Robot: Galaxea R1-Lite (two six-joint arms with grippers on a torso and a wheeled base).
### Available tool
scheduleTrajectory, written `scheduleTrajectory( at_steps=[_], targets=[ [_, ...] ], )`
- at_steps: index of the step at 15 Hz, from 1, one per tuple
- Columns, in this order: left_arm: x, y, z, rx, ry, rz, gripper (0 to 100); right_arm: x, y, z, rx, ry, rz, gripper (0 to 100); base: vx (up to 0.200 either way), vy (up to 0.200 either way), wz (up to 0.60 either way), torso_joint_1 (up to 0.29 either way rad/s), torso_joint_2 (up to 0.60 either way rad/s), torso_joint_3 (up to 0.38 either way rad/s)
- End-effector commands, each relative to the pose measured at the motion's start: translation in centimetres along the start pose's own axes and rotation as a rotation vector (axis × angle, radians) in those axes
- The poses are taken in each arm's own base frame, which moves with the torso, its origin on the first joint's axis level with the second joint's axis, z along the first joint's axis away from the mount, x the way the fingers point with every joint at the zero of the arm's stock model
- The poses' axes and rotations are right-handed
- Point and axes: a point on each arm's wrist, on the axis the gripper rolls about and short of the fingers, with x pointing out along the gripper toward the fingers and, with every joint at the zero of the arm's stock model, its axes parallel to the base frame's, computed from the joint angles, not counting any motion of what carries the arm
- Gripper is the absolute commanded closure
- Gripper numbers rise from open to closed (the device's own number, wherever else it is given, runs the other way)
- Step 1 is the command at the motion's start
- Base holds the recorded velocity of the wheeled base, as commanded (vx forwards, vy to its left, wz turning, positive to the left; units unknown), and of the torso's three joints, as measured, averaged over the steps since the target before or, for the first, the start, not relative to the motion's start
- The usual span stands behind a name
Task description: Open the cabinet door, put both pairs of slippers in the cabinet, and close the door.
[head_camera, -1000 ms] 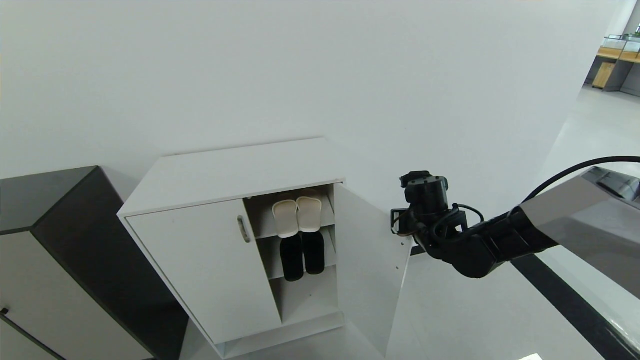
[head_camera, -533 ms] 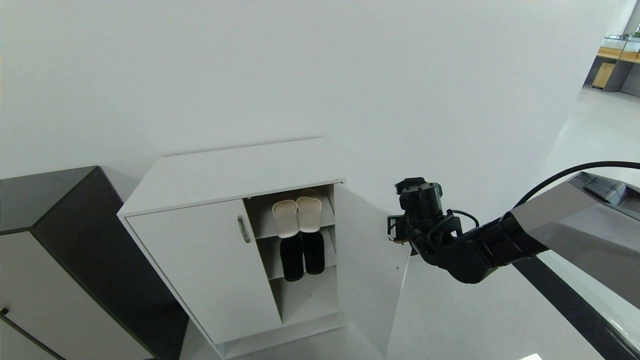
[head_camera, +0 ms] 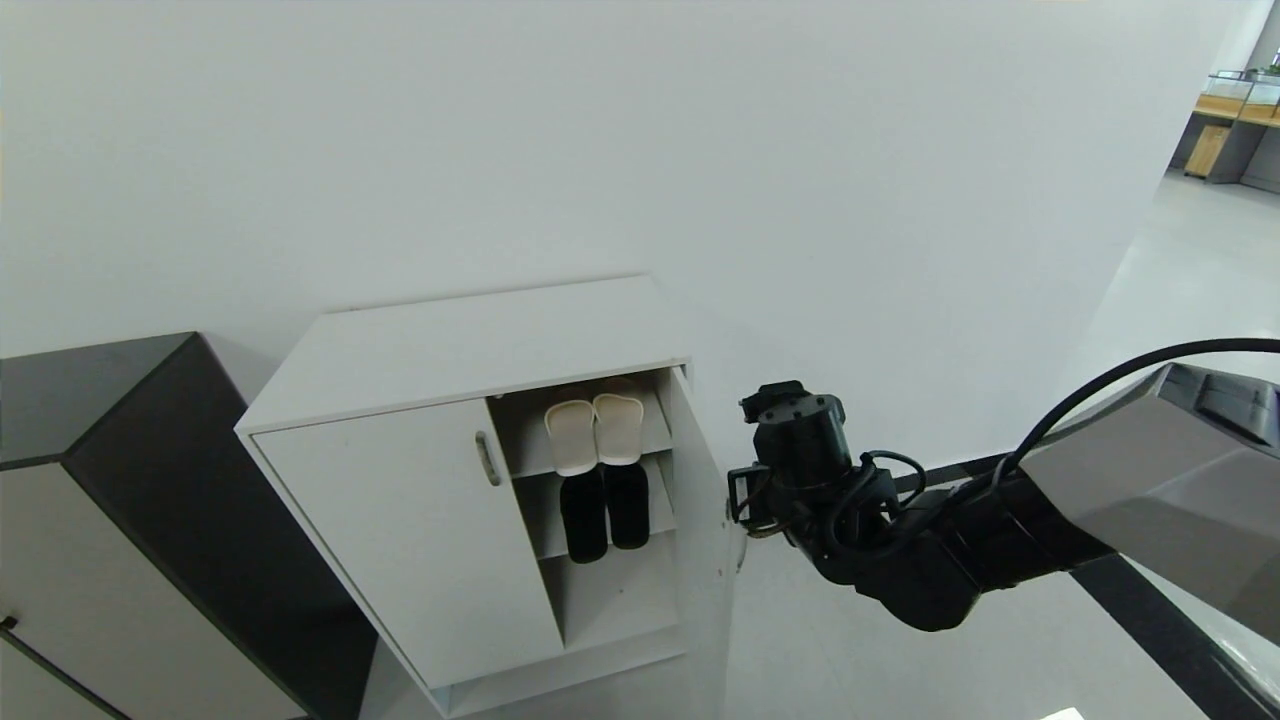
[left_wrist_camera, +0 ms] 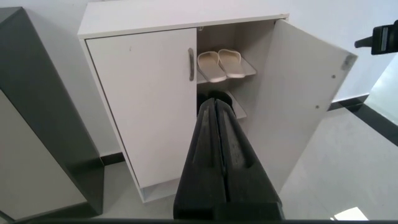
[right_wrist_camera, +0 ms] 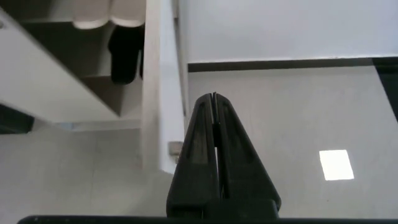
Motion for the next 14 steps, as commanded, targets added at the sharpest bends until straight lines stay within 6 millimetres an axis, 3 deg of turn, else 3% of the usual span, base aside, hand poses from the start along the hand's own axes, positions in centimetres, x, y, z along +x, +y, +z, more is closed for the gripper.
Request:
scheduleTrajectory(
  at_steps=[1, 12, 14],
  targets=[
    [0.0, 0.0, 0.0, 0.001, 0.0, 0.001, 100, -1.1, 0.2, 0.2, 0.0, -0.005, 0.022, 100, 0.0, 0.0, 0.0, 0.0, 0.0, 0.0],
    [0.0, 0.0, 0.0, -0.002, 0.0, -0.001, 100, -0.4, 0.0, -0.5, -0.025, -0.032, 0.012, 100, 0.0, 0.0, 0.0, 0.0, 0.0, 0.0],
    [0.0, 0.0, 0.0, -0.002, 0.0, -0.001, 100, -0.3, 0.1, -0.7, -0.028, -0.027, 0.011, 100, 0.0, 0.0, 0.6, 0.002, 0.0, 0.002]
  ],
)
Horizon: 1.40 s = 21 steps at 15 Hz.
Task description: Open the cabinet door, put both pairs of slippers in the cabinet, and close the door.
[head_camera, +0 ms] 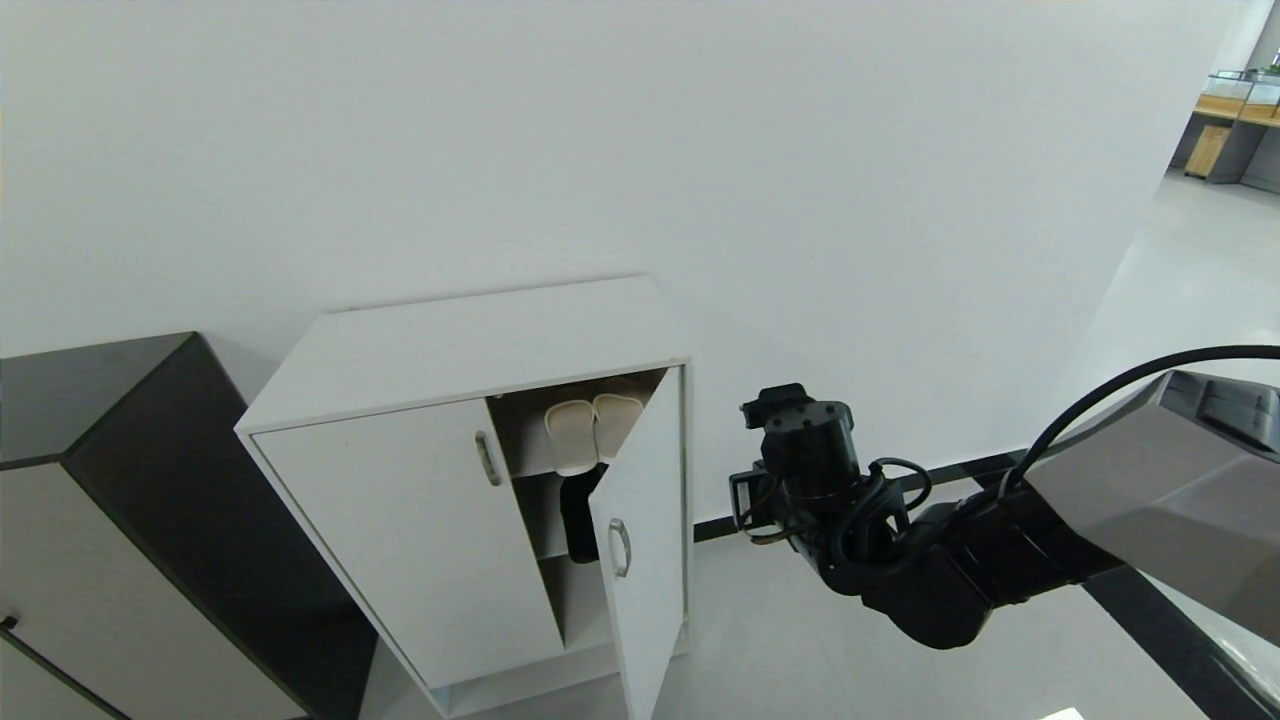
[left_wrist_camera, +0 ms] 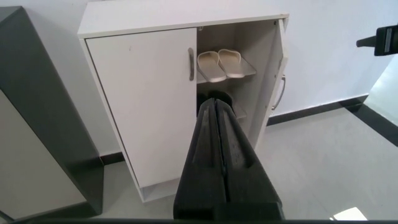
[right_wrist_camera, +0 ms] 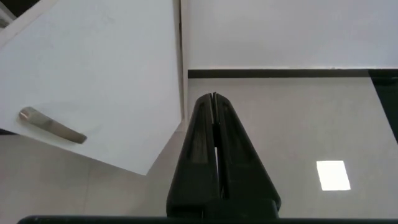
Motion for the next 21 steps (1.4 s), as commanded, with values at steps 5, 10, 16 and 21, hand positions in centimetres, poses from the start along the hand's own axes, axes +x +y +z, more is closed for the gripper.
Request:
scheduleTrajectory(
  at_steps=[5, 10, 16, 21],
  targets=[
    [0.0, 0.0, 0.0, 0.0, 0.0, 0.001, 100, 0.3, 0.1, -0.6, -0.006, 0.015, -0.002, 100, 0.0, 0.0, 0.6, 0.002, 0.01, 0.001],
    [0.0, 0.0, 0.0, 0.0, 0.0, 0.001, 100, 0.4, 0.0, -0.4, 0.01, -0.012, -0.004, 100, 0.0, 0.0, 0.24, -0.001, 0.0, 0.001],
    [0.0, 0.0, 0.0, 0.0, 0.0, 0.0, 100, 0.7, -3.2, 0.8, -0.053, -0.045, -0.186, 100, 0.0, 0.0, 0.0, 0.0, 0.0, 0.0],
    [0.0, 0.0, 0.0, 0.0, 0.0, 0.0, 100, -1.5, -5.0, 1.0, -0.117, -0.022, -0.181, 100, 0.0, 0.0, 0.0, 0.0, 0.0, 0.0]
  ],
)
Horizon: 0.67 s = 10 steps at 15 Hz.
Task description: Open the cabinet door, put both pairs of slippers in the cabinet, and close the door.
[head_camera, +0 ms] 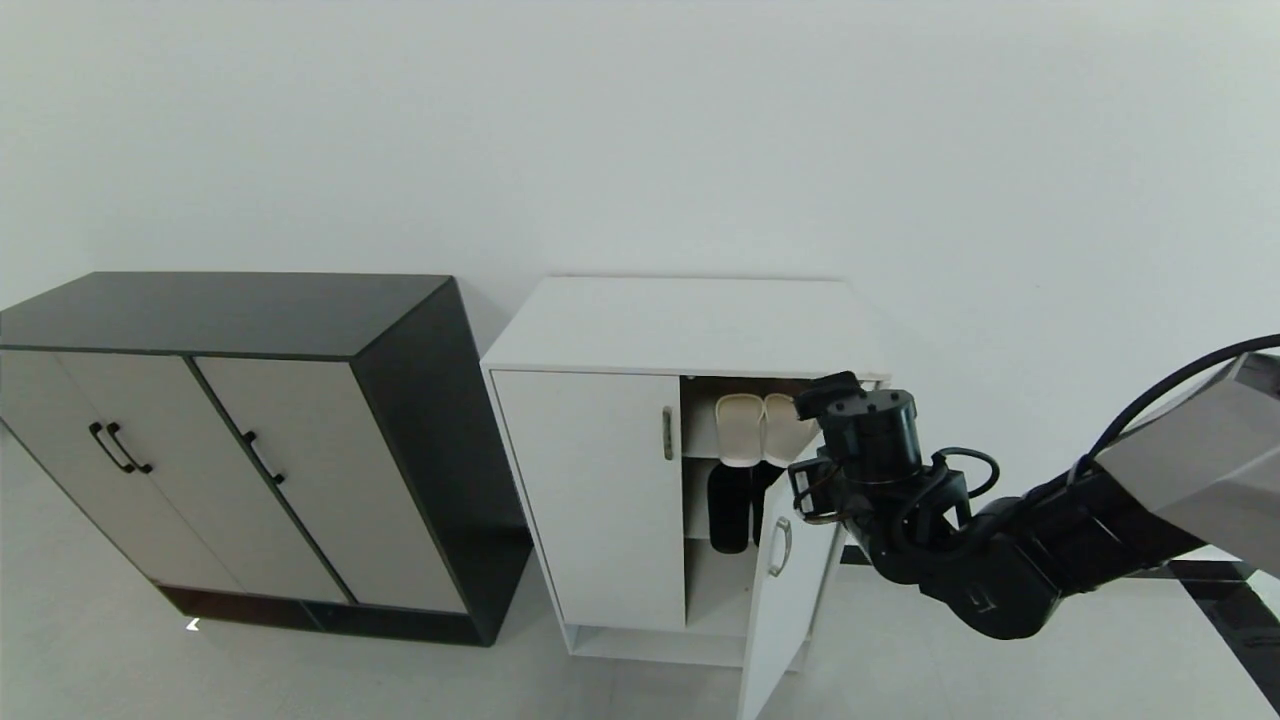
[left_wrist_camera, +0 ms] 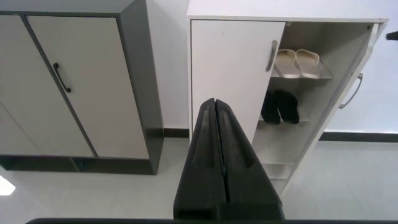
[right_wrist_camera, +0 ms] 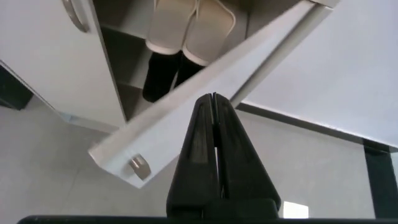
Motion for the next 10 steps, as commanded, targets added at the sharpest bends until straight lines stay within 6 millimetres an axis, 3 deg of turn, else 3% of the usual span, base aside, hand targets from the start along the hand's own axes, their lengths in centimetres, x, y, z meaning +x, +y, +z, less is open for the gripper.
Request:
scheduleTrajectory(
  at_steps=[1, 10],
  targets=[
    [0.0, 0.0, 0.0, 0.0, 0.0, 0.0, 100, -0.7, -0.8, 0.0, -0.005, 0.009, 0.011, 100, 0.0, 0.0, 0.0, 0.0, 0.0, 0.0],
    [0.0, 0.0, 0.0, 0.0, 0.0, 0.0, 100, 1.7, 0.2, -4.0, -0.052, 0.118, 0.089, 100, 0.0, 0.0, 0.0, 0.0, 0.0, 0.0]
  ],
)
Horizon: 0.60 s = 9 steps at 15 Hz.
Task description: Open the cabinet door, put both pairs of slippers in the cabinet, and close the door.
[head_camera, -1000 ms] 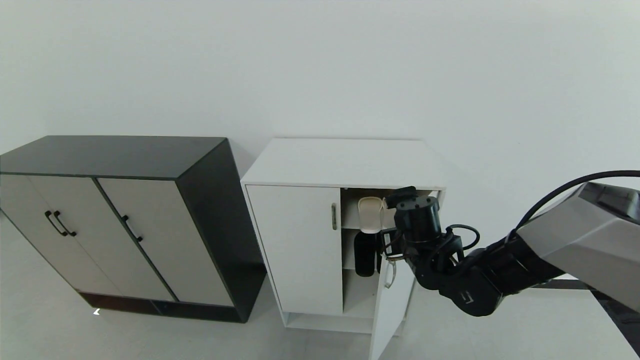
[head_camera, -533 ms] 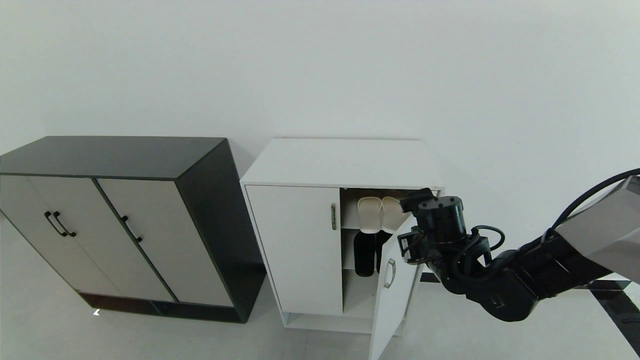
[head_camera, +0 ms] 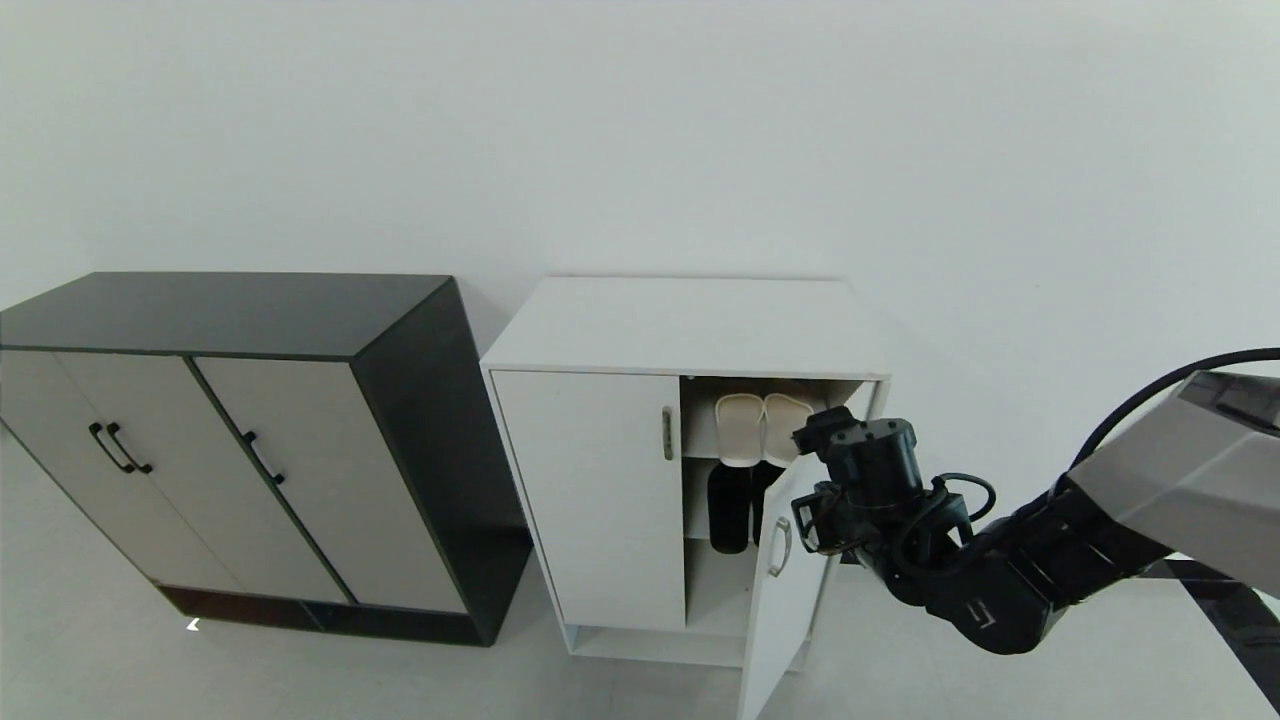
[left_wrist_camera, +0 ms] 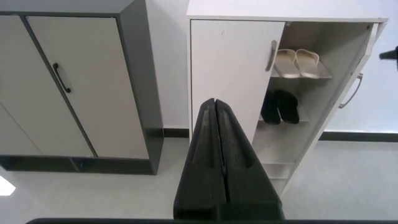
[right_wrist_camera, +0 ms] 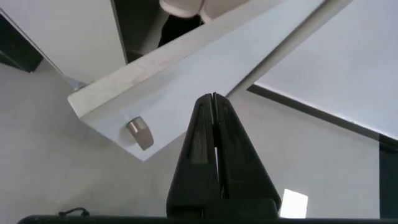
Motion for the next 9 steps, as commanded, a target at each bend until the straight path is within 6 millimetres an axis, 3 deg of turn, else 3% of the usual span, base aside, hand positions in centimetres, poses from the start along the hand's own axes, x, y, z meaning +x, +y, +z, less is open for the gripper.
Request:
scheduleTrajectory(
  at_steps=[1, 7, 9],
  targets=[
    [0.0, 0.0, 0.0, 0.0, 0.0, 0.0, 100, 1.6, 0.9, -1.3, -0.011, 0.027, 0.001, 100, 0.0, 0.0, 0.0, 0.0, 0.0, 0.0],
    [0.0, 0.0, 0.0, 0.0, 0.0, 0.0, 100, 4.6, 2.6, -2.1, 0.059, -0.114, 0.088, 100, 0.0, 0.0, 0.0, 0.0, 0.0, 0.0],
    [0.0, 0.0, 0.0, 0.0, 0.0, 0.0, 100, 4.6, 2.4, -1.7, 0.084, -0.167, 0.121, 100, 0.0, 0.0, 0.0, 0.0, 0.0, 0.0]
  ],
)
